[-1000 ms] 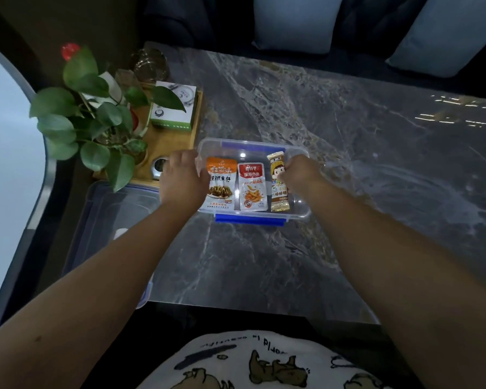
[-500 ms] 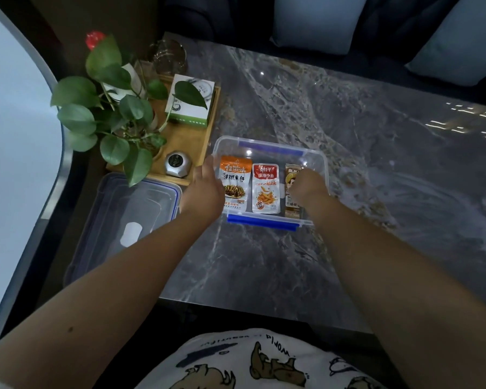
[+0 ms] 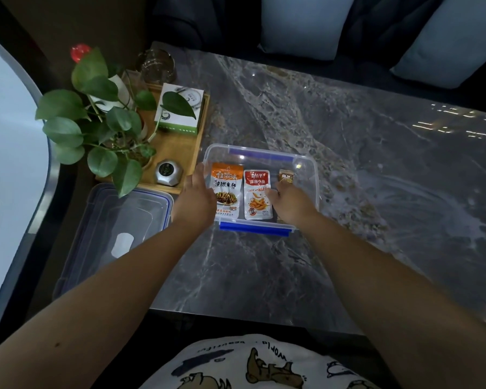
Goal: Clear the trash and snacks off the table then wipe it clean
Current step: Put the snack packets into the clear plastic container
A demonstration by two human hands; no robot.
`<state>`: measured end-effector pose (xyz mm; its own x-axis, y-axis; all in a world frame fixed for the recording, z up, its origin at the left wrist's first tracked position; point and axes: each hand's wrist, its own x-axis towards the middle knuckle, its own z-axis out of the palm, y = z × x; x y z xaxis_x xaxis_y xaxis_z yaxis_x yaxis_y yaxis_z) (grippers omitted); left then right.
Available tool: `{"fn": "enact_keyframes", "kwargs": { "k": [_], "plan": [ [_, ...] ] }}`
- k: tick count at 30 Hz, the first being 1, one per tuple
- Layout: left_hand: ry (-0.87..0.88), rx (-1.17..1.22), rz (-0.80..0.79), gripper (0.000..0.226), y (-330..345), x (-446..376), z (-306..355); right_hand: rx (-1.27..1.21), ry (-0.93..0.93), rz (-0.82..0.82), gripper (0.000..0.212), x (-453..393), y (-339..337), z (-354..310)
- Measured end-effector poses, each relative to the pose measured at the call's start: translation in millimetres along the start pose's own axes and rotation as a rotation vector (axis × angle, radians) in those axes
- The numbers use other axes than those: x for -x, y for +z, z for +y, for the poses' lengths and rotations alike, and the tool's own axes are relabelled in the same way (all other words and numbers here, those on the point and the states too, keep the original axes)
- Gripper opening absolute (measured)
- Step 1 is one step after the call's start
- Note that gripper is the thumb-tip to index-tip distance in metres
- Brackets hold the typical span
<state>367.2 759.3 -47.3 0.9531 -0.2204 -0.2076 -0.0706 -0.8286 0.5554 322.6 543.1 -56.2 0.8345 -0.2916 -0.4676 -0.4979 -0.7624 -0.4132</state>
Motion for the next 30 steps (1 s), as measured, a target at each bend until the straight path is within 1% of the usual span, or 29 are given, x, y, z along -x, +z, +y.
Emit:
{"fn": "enact_keyframes", "kwargs": {
  "k": [2,5,7,10,12,14,16,20,23,27,30],
  "plan": [
    [-0.034,0.017,-0.003,0.056,-0.4,-1.1,-0.1,0.017,0.017,0.028,0.044,-0.7,2.2,3.0],
    [-0.015,0.012,0.005,0.055,0.4,-0.9,0.3,0.018,0.024,0.062,0.044,-0.3,3.0,3.4],
    [-0.031,0.013,-0.001,0.056,0.5,-1.1,0.1,0.047,-0.058,0.08,0.042,2.0,2.4,1.8],
    [-0.068,0.027,-0.009,0.06,1.9,-1.6,-0.9,0.152,-0.243,-0.001,0.051,5.6,2.2,-6.5],
    [-0.074,0.025,-0.006,0.061,2.5,-2.1,-1.1,0.19,-0.295,-0.092,0.057,6.1,3.9,-15.0],
    [-0.071,0.01,-0.004,0.062,3.3,-2.2,-1.5,0.181,-0.284,-0.169,0.06,5.2,8.1,-22.0],
    [-0.062,0.001,-0.002,0.062,3.8,-2.4,-2.1,0.147,-0.238,-0.198,0.062,6.2,11.9,-27.4],
    [-0.058,0.001,-0.005,0.062,3.6,-2.2,-2.2,0.134,-0.209,-0.192,0.065,7.5,13.7,-32.7],
    [-0.057,-0.015,-0.008,0.062,3.0,-2.2,-1.1,0.126,-0.208,-0.172,0.056,8.9,12.3,-32.6],
    [-0.04,-0.003,-0.017,0.062,1.7,-2.0,-0.2,0.132,-0.197,-0.172,0.056,10.8,8.8,-30.0],
    [-0.027,0.0,-0.019,0.063,0.3,-1.5,0.4,0.101,-0.144,-0.148,0.061,12.7,6.4,-28.8]
  ]
}}
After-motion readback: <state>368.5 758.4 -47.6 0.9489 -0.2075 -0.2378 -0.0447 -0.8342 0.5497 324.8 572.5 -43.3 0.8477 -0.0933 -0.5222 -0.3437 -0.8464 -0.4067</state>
